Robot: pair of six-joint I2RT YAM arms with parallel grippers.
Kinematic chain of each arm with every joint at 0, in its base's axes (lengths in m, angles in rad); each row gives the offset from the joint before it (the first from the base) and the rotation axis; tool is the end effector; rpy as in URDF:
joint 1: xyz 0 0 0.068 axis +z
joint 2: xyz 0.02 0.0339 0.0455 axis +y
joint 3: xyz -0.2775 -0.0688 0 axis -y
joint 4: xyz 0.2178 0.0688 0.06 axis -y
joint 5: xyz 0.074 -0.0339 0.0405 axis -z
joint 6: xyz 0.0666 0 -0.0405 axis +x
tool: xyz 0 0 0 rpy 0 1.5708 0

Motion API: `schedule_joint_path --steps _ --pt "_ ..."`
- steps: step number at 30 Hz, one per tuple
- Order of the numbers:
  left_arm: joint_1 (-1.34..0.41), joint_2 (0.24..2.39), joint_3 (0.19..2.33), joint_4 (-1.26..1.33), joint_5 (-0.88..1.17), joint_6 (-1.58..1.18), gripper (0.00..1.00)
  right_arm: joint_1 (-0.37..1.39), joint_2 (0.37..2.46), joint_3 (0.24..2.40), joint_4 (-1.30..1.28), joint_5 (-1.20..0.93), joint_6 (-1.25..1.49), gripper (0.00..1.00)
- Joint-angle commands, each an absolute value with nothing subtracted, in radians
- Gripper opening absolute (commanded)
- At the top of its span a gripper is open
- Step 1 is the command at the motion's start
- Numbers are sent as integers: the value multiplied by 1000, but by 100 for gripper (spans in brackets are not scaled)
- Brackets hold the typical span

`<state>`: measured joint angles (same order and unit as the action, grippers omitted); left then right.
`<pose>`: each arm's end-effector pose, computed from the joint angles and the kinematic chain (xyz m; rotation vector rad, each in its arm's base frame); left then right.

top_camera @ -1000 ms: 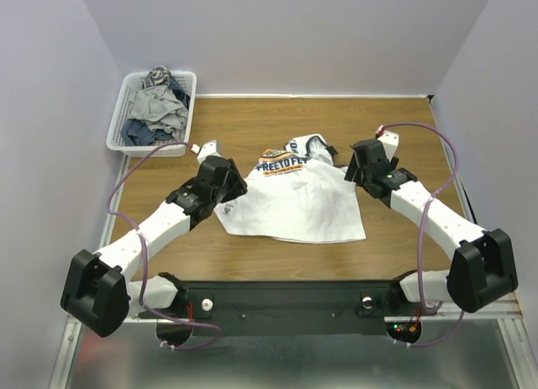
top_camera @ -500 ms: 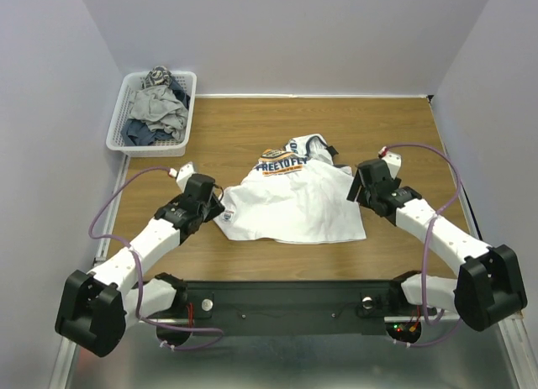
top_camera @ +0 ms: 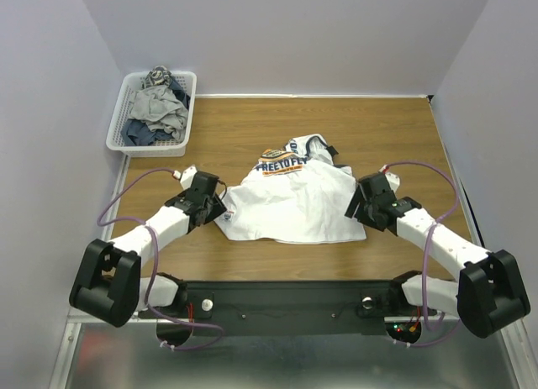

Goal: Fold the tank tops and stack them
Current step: Flatten the tank top out

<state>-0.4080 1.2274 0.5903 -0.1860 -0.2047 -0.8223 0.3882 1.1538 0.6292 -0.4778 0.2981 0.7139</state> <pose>0.2183 -0.0796 0.1914 -0.5875 2.3258 -0.3416 0.1928 0.0577 0.1940 0.5148 2.4552 0.0627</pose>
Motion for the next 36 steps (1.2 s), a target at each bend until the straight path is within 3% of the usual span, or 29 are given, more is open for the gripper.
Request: schedule_joint_path --steps 1,6,11,14,15,17,20,24,27,32,35,36 --pt "-365 1276 660 -120 -184 -769 45 391 1121 615 -561 282 787 74" --pt "-347 1373 698 -69 -130 -747 44 391 1132 594 -597 244 847 73" --pt "-334 1466 761 -54 -104 -727 44 391 1200 549 -595 225 887 61" --pt "-316 1486 765 -35 -74 -727 42 391 1195 540 -577 248 916 46" --pt "-310 1486 764 -29 -60 -727 42 391 1196 551 -571 253 916 33" --pt "-296 1489 761 -11 -37 -726 42 391 1219 605 -571 287 902 17" --pt "-279 1503 765 32 33 -732 40 390 1276 754 -572 368 855 4" --pt "-272 1522 834 49 115 -747 18 356 1353 998 -575 410 770 0" --pt "-273 1482 882 46 103 -735 14 351 1364 1139 -578 416 714 0" --pt "-273 1430 950 -18 104 -684 13 351 1393 1404 -588 365 649 0" --pt "-282 1381 885 29 167 -673 22 351 1425 1508 -588 315 635 0" --pt "-297 1334 858 44 192 -675 29 350 1436 1532 -588 308 629 0"
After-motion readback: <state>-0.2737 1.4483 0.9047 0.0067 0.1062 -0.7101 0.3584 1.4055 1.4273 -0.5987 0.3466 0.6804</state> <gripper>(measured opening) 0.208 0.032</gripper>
